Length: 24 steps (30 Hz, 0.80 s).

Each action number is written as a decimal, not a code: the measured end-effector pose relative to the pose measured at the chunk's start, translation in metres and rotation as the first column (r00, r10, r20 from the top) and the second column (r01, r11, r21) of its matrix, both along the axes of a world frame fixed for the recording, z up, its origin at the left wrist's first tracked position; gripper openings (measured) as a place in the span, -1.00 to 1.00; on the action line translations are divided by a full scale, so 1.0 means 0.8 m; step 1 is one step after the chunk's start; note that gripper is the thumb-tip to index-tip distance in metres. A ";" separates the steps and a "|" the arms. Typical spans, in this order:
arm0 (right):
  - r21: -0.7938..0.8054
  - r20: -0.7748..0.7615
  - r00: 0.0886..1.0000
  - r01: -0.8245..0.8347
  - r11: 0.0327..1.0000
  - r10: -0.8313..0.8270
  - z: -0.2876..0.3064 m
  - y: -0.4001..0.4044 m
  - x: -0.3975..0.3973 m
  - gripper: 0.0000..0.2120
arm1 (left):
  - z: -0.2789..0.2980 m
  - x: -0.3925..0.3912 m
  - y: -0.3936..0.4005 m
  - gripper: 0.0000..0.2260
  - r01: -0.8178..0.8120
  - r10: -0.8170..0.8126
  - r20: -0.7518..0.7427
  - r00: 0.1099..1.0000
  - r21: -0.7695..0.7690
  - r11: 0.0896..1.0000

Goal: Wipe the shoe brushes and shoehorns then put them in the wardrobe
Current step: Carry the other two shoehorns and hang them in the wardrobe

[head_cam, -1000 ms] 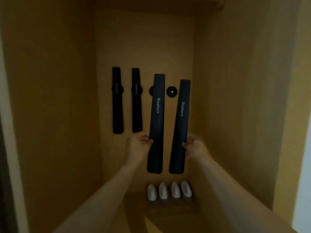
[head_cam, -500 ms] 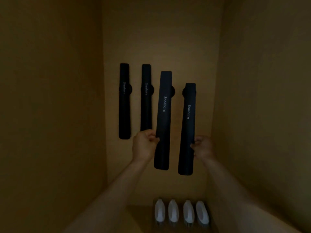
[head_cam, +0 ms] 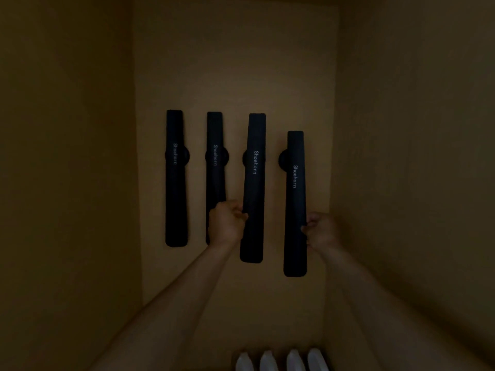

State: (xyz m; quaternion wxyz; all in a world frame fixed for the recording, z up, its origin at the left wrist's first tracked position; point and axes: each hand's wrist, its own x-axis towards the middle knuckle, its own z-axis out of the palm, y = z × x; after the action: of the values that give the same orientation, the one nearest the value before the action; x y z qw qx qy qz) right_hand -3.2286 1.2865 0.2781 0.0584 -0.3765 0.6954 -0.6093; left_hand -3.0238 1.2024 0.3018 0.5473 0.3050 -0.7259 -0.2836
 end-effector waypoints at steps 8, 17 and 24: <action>-0.020 -0.034 0.999 -0.021 1.000 0.021 0.029 0.000 -0.011 -0.62 | 0.024 -0.029 -0.020 -0.79 -0.077 0.076 0.045 0.996 0.030 0.997; -0.011 -0.045 0.999 -0.005 1.000 0.005 0.028 -0.018 -0.018 -0.62 | 0.026 -0.035 -0.027 -0.85 -0.184 0.185 0.187 0.965 -0.024 0.983; -0.023 -0.051 0.999 0.018 1.000 -0.019 0.033 -0.030 -0.019 -0.66 | 0.039 -0.033 -0.033 -0.76 -0.179 0.188 0.142 0.972 -0.075 0.981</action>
State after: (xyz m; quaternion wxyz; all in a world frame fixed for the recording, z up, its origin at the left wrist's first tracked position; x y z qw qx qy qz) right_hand -3.2442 1.2626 0.3044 0.0308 -0.3863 0.6931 -0.6078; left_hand -3.0504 1.1759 0.3333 0.5249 0.3740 -0.7417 -0.1857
